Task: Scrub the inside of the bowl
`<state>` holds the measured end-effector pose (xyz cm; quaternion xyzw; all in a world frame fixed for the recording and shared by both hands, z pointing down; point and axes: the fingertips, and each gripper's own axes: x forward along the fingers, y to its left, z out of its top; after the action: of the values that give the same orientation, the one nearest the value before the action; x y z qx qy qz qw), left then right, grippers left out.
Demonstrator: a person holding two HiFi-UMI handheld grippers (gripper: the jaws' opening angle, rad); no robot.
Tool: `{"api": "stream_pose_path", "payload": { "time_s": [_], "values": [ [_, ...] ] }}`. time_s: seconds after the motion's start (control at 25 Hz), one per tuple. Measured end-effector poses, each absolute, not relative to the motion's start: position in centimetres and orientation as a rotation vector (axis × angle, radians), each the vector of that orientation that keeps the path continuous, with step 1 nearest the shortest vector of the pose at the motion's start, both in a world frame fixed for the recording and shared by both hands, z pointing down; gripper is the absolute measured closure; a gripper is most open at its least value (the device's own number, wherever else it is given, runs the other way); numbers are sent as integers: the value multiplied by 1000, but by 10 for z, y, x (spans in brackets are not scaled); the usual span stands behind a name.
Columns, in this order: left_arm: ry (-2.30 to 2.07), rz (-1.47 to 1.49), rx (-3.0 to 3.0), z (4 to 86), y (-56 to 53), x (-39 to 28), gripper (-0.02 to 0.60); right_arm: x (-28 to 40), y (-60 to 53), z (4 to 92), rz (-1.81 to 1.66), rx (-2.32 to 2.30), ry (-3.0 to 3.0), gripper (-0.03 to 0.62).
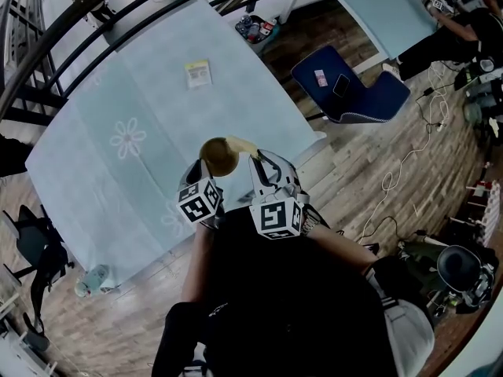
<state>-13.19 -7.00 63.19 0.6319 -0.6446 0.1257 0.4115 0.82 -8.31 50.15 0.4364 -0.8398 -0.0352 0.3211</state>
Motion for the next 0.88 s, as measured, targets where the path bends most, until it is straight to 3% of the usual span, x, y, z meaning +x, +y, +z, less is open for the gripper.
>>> {"api": "stream_pose_path", "payload": {
  "time_s": [0.48, 0.88],
  "values": [
    [-1461, 212, 1354, 720, -79, -122, 561, 7, -80, 509, -42, 1129, -2216, 536],
    [-1422, 265, 1350, 743, -76, -109, 560, 15, -81, 510, -24, 1148, -2220, 536]
  ]
}}
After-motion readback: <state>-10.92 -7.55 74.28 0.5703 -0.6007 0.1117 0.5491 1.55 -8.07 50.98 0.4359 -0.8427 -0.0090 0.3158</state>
